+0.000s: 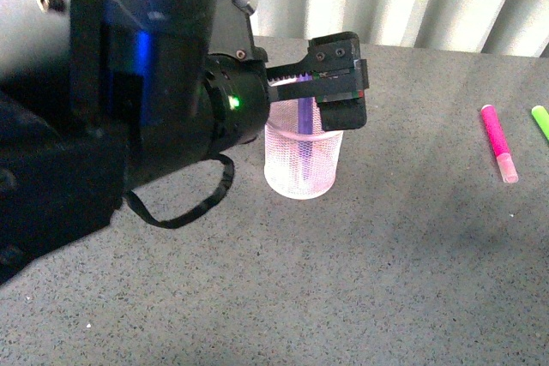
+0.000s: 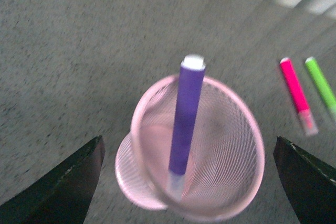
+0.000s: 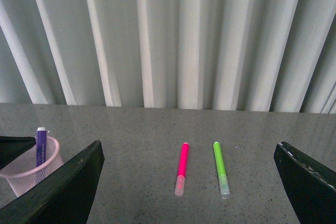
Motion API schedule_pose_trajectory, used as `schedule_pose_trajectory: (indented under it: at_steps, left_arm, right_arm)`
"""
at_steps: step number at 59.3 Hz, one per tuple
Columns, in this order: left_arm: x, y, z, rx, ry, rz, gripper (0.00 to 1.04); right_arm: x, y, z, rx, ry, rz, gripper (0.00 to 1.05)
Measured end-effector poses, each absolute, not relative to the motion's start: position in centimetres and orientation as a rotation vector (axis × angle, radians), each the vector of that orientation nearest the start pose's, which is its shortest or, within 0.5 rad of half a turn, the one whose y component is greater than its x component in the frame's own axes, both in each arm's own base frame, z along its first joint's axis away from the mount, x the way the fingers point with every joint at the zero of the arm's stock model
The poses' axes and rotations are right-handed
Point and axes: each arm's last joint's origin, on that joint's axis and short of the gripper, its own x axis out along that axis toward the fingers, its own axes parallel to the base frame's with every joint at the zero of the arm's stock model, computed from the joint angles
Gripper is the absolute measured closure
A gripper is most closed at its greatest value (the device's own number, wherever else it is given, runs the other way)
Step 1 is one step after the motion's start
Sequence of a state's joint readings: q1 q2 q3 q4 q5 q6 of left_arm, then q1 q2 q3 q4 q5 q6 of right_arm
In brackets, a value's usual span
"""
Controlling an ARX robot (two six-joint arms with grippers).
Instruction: Insert purple and pink pens into pink cup
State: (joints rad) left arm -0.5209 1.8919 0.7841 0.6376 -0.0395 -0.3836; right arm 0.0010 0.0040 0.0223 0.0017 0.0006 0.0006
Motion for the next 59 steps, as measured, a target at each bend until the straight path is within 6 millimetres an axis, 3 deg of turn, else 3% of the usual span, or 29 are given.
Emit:
schedule_pose_trajectory:
  at_steps: [9, 15, 21, 25, 32, 40, 56, 59]
  left_arm:
    - [27.6, -14.0, 14.0, -0.089, 0.701, -0.404, 0.07]
    - [24.9, -11.9, 15.2, -0.038, 0.674, -0.417, 0.07]
    - [24.5, -11.6, 16.2, -0.019, 0.629, -0.429, 0.07]
    - [24.6, -11.6, 15.7, 0.019, 0.594, -0.392, 0.09]
    - [23.2, -9.9, 14.1, 0.064, 0.265, -0.101, 0.29]
    - [21.3, -6.9, 16.3, -0.018, 0.014, -0.007, 0.52]
    - [18.2, -3.8, 16.0, -0.009, 0.022, -0.014, 0.99]
    - [17.7, -3.4, 16.1, -0.006, 0.017, -0.016, 1.01]
  right_arm:
    - [9.7, 0.0, 17.1, 0.001, -0.02, 0.0, 0.07]
    - [9.7, 0.0, 17.1, 0.001, -0.02, -0.001, 0.07]
    - [9.7, 0.0, 17.1, 0.001, -0.02, 0.003, 0.07]
    - [9.7, 0.0, 17.1, 0.001, -0.02, 0.003, 0.07]
    - [9.7, 0.0, 17.1, 0.001, -0.02, 0.002, 0.07]
    - [9.7, 0.0, 17.1, 0.001, -0.019, -0.002, 0.07]
    - [9.7, 0.0, 17.1, 0.001, -0.019, 0.0, 0.07]
    - [9.7, 0.0, 17.1, 0.001, -0.019, 0.0, 0.07]
